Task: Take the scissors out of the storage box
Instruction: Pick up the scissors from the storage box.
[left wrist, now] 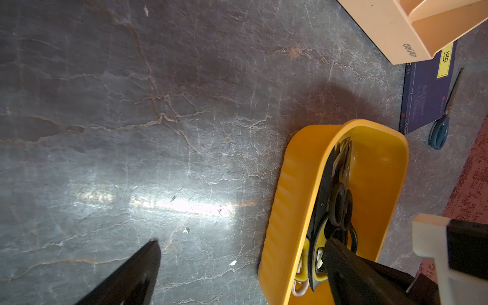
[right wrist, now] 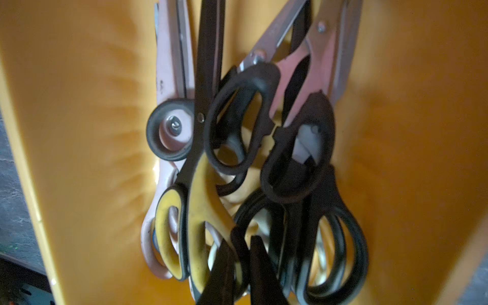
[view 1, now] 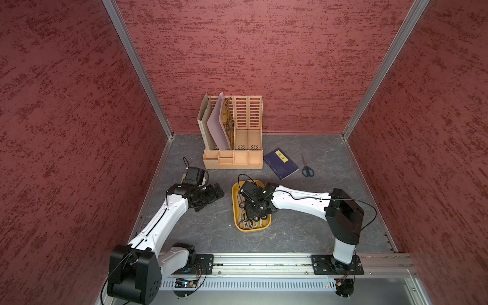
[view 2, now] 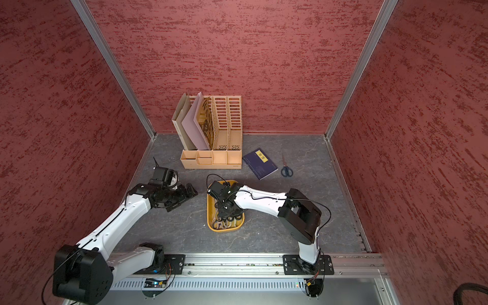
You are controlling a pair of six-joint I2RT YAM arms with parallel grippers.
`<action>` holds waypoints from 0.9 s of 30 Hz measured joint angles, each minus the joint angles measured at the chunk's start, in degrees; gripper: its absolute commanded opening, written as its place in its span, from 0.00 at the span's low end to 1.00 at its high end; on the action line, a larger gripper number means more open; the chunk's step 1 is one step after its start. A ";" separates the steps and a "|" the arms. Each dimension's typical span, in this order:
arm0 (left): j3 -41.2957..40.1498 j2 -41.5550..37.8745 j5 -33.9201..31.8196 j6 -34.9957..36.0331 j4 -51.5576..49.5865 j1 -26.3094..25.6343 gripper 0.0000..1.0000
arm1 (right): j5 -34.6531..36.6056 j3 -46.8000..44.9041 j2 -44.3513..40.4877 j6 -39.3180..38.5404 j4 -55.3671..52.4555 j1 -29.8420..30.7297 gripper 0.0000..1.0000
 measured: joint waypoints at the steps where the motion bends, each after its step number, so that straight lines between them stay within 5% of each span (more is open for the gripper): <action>1: -0.04 -0.04 0.00 0.07 0.02 0.09 1.00 | 0.00 0.00 -0.02 0.00 0.02 0.00 0.04; 21: 1.31 2.49 5.07 1.64 0.94 6.99 1.00 | -5.70 0.07 -15.54 -5.55 -1.07 -0.96 0.00; 27: 1.86 4.85 6.60 0.66 2.64 5.03 1.00 | -1.31 -0.46 -19.02 -12.94 -4.04 -9.55 0.00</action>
